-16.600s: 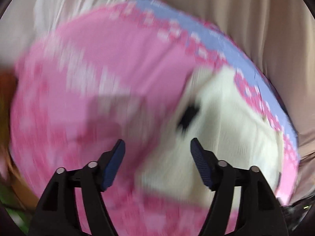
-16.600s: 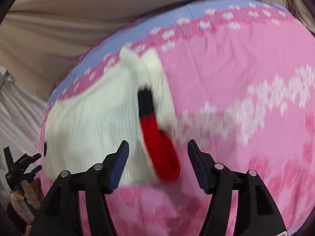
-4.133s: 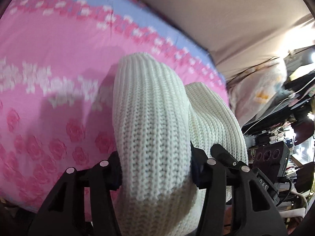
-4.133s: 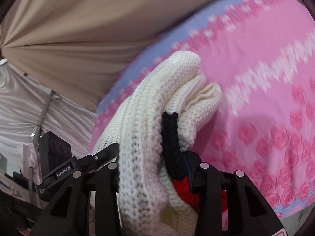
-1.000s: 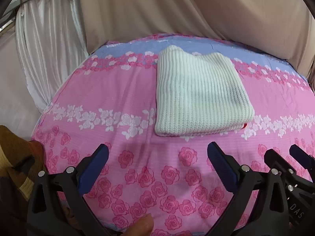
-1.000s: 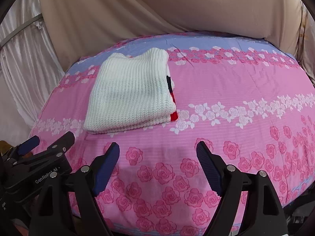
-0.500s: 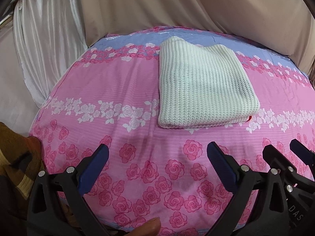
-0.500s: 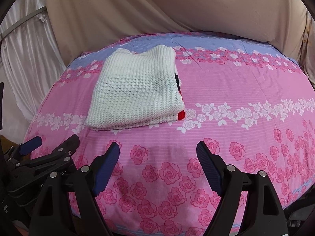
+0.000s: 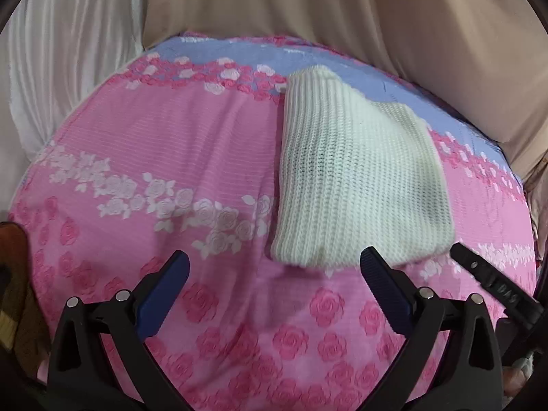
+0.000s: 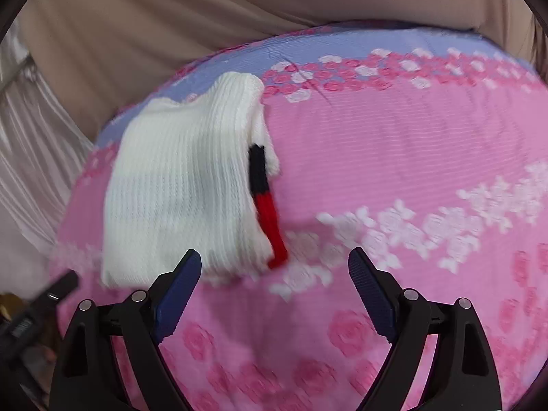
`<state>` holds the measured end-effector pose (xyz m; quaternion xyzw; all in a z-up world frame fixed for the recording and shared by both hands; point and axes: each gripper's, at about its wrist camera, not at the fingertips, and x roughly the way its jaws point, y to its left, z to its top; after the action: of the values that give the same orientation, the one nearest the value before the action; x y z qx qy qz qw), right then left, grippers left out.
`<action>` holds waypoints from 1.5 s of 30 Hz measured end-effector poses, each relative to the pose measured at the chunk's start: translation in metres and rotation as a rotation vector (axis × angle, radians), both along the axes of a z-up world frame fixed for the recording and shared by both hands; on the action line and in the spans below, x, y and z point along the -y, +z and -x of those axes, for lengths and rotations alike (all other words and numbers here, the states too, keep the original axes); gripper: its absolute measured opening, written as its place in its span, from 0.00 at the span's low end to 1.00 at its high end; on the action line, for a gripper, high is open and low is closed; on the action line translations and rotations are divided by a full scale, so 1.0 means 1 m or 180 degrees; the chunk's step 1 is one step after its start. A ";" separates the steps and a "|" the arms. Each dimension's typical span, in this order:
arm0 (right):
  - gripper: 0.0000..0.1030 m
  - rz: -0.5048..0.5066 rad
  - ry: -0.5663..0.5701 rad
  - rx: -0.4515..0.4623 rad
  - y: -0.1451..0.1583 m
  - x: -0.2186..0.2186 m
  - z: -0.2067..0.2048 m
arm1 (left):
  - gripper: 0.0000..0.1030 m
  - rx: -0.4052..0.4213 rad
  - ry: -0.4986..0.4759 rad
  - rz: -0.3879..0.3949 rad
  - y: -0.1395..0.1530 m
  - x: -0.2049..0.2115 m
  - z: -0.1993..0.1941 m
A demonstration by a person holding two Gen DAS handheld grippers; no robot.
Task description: Fold small clothes
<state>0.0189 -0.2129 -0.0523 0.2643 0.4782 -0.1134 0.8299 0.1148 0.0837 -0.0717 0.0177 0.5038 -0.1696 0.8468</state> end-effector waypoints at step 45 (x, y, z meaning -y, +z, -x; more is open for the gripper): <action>0.59 0.0701 -0.0011 -0.0096 0.036 -0.086 0.049 | 0.93 0.0476 -0.0243 -0.0540 0.023 0.027 0.060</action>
<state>-0.0299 -0.1265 -0.0166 0.1705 0.4747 -0.1706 0.8464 0.0546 0.0568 -0.0485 0.1211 0.4506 -0.1567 0.8705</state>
